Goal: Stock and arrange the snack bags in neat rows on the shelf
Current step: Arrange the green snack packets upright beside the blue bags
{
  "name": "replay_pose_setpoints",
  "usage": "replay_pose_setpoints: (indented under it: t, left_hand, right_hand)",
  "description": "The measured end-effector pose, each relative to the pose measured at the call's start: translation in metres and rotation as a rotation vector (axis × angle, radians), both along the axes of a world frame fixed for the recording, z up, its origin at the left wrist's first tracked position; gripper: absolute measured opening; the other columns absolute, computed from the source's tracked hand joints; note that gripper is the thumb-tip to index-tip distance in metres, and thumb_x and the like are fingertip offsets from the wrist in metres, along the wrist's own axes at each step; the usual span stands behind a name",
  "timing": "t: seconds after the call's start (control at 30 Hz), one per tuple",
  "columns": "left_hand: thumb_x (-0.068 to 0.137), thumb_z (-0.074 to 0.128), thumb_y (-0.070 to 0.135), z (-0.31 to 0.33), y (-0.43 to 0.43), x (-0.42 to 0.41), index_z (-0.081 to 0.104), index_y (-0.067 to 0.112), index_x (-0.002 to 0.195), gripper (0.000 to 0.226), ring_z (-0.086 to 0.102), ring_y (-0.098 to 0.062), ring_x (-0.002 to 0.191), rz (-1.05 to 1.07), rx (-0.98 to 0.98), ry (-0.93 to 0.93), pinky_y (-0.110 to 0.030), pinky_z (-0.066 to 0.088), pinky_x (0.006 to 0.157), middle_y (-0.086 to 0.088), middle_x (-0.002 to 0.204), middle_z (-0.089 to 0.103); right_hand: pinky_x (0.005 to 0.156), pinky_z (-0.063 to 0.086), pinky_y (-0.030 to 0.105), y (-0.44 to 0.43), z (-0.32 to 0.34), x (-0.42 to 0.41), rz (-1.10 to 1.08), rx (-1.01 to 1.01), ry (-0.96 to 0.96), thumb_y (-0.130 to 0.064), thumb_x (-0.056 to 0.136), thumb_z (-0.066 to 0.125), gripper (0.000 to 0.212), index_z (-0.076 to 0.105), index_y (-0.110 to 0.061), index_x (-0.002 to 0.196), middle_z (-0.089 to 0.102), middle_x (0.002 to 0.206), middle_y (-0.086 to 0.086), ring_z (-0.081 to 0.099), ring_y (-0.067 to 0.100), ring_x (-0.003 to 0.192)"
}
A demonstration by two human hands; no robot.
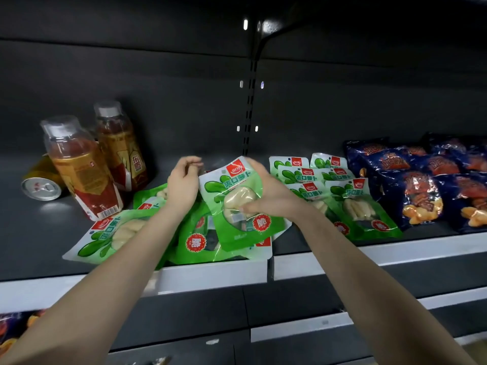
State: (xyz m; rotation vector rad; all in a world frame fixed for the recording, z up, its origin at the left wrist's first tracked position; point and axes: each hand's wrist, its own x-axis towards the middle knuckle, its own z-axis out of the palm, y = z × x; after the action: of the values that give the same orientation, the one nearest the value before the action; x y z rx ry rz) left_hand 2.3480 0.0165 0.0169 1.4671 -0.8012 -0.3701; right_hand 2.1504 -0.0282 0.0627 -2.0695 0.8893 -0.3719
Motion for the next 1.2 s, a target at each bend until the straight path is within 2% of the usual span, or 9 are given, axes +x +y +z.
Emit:
replay_pose_setpoints:
  t: [0.17, 0.37, 0.47, 0.57, 0.7, 0.8, 0.9, 1.0, 1.2]
  left_hand:
    - [0.087, 0.039, 0.024, 0.023, 0.008, 0.010, 0.060, 0.030, 0.090, 0.023, 0.062, -0.020, 0.104, 0.014, -0.076, -0.044, -0.045, 0.045, 0.099, 0.003, 0.100, 0.066]
    - [0.096, 0.036, 0.014, 0.038, 0.031, 0.030, 0.062, 0.016, 0.102, 0.027, 0.056, -0.009, 0.098, 0.139, -0.050, -0.075, -0.016, 0.042, 0.085, 0.002, 0.105, 0.063]
    - [0.098, 0.034, 0.017, 0.036, 0.047, 0.038, 0.062, 0.015, 0.110, 0.030, 0.052, -0.007, 0.098, 0.208, -0.006, -0.129, -0.019, 0.036, 0.083, 0.007, 0.106, 0.060]
    - [0.098, 0.038, 0.021, 0.030, 0.062, 0.050, 0.060, 0.017, 0.115, 0.028, 0.051, -0.011, 0.094, 0.256, 0.082, -0.169, -0.022, 0.036, 0.080, 0.006, 0.102, 0.058]
    - [0.098, 0.042, 0.021, 0.025, 0.075, 0.054, 0.054, 0.016, 0.127, 0.032, 0.050, -0.013, 0.111, 0.154, 0.265, -0.296, -0.018, 0.032, 0.087, 0.002, 0.120, 0.058]
    - [0.098, 0.040, 0.020, 0.016, 0.075, 0.050, 0.050, 0.017, 0.130, 0.034, 0.048, -0.019, 0.122, 0.047, 0.311, -0.310, -0.020, 0.032, 0.094, -0.003, 0.131, 0.055]
    - [0.097, 0.042, 0.016, 0.008, 0.072, 0.043, 0.047, 0.014, 0.132, 0.035, 0.042, -0.020, 0.129, 0.056, 0.304, -0.392, -0.021, 0.028, 0.101, -0.005, 0.139, 0.048]
    - [0.094, 0.048, 0.014, 0.008, 0.069, 0.038, 0.043, 0.014, 0.135, 0.042, 0.044, -0.022, 0.127, 0.099, 0.295, -0.414, -0.030, 0.032, 0.108, -0.007, 0.140, 0.045]
    - [0.080, 0.060, -0.009, 0.021, 0.053, 0.034, 0.042, 0.022, 0.133, 0.064, 0.049, -0.022, 0.125, -0.017, 0.077, -0.410, -0.039, 0.047, 0.101, -0.005, 0.145, 0.038]
  right_hand:
    - [0.069, 0.052, 0.017, -0.011, 0.028, -0.002, -0.105, 0.026, -0.264, 0.007, 0.072, 0.071, 0.096, 0.023, -0.036, 0.142, 0.058, 0.108, -0.012, 0.061, 0.006, 0.099]
    - [0.096, 0.048, 0.032, -0.018, 0.024, 0.041, -0.304, 0.052, -0.492, -0.005, 0.070, 0.078, 0.088, 0.026, -0.029, 0.138, 0.057, 0.108, -0.014, 0.057, 0.009, 0.108]
    - [0.097, 0.047, 0.034, -0.003, 0.004, 0.074, -0.287, 0.089, -0.540, -0.009, 0.069, 0.078, 0.091, 0.025, -0.030, 0.139, 0.058, 0.106, -0.014, 0.058, 0.009, 0.105]
    - [0.090, 0.046, 0.026, 0.013, -0.019, 0.102, -0.250, 0.099, -0.480, -0.013, 0.075, 0.076, 0.086, 0.025, -0.028, 0.143, 0.060, 0.105, -0.014, 0.059, 0.009, 0.098]
    - [0.052, 0.038, 0.021, 0.021, -0.029, 0.114, -0.201, -0.128, -0.189, -0.026, 0.085, 0.067, 0.044, 0.048, -0.020, 0.124, 0.060, 0.092, 0.001, 0.054, 0.010, 0.064]
    - [0.045, 0.033, 0.023, 0.021, -0.024, 0.114, -0.193, -0.196, -0.141, -0.026, 0.089, 0.063, 0.029, 0.051, -0.021, 0.115, 0.058, 0.084, -0.001, 0.048, 0.007, 0.054]
    - [0.054, 0.039, 0.032, 0.025, -0.028, 0.112, -0.215, -0.303, -0.132, -0.019, 0.091, 0.059, 0.027, 0.052, -0.021, 0.117, 0.062, 0.084, 0.004, 0.051, 0.012, 0.061]
    - [0.072, 0.045, 0.025, 0.022, -0.030, 0.103, -0.243, -0.330, -0.213, -0.011, 0.088, 0.064, 0.028, 0.058, -0.016, 0.114, 0.066, 0.096, 0.006, 0.059, 0.018, 0.083]
    - [0.085, 0.052, 0.030, 0.009, -0.025, 0.084, -0.282, 0.101, -0.404, -0.005, 0.079, 0.074, 0.050, 0.048, -0.019, 0.119, 0.059, 0.104, 0.001, 0.060, 0.012, 0.091]
